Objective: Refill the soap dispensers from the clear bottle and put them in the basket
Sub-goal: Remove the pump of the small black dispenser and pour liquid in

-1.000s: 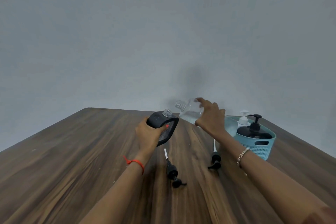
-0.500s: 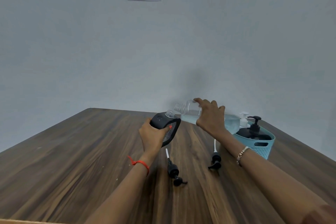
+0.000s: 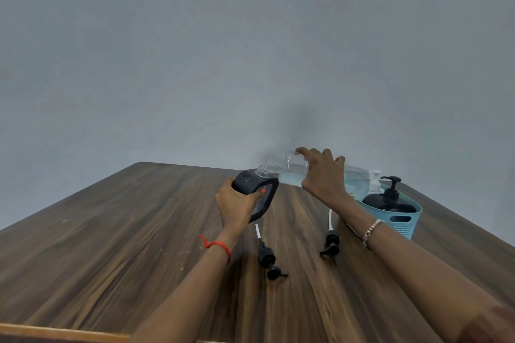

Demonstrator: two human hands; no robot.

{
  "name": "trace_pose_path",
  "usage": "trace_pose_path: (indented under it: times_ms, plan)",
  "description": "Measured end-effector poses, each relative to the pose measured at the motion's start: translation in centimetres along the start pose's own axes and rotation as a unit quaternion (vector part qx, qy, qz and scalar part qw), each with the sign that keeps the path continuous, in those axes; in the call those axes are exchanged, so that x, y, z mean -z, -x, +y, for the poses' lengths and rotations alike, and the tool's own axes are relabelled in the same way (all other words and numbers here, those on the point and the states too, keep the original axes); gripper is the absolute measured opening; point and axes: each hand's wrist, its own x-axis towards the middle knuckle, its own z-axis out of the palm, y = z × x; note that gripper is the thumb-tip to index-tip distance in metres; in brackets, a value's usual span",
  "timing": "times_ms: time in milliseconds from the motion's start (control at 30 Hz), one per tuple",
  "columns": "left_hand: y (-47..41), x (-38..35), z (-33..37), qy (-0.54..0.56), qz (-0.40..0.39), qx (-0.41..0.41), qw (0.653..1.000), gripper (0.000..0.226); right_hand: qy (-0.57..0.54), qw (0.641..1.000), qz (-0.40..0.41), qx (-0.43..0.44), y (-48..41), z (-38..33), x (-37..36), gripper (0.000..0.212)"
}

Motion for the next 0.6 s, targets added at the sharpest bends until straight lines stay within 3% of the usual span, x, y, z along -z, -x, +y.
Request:
trace_pose_path:
  times_ms: [600]
  plan:
    - [0.56, -0.12, -0.29, -0.007, -0.005, 0.006, 1.0, 0.041, 0.016, 1.0, -0.018, 0.009, 0.16, 0.02, 0.21, 0.067]
